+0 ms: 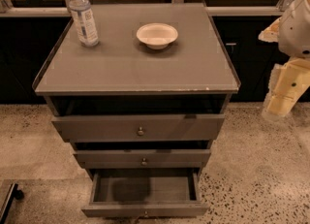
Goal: Close bottom drawer
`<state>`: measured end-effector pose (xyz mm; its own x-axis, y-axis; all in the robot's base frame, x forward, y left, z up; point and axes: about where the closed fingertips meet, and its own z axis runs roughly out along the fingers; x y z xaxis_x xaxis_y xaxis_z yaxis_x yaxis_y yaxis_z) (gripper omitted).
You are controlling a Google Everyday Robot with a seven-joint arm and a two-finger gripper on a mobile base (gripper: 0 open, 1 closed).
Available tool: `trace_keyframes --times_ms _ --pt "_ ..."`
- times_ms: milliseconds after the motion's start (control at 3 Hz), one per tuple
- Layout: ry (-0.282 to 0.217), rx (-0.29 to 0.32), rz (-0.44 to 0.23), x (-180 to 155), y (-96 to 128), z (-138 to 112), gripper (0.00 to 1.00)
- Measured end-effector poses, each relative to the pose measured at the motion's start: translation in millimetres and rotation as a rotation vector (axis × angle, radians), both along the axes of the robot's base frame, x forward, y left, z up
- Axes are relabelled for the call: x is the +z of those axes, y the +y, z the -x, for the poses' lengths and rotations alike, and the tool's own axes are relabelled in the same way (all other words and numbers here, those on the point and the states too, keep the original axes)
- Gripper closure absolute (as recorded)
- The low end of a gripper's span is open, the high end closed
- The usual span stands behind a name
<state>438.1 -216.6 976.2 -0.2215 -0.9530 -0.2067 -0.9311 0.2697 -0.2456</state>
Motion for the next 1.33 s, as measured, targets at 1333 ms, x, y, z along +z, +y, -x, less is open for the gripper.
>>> trace_keyframes --times_ms 1333 --pt "-0.077 0.107 -0.293 -98.3 33.4 49.2 0.00"
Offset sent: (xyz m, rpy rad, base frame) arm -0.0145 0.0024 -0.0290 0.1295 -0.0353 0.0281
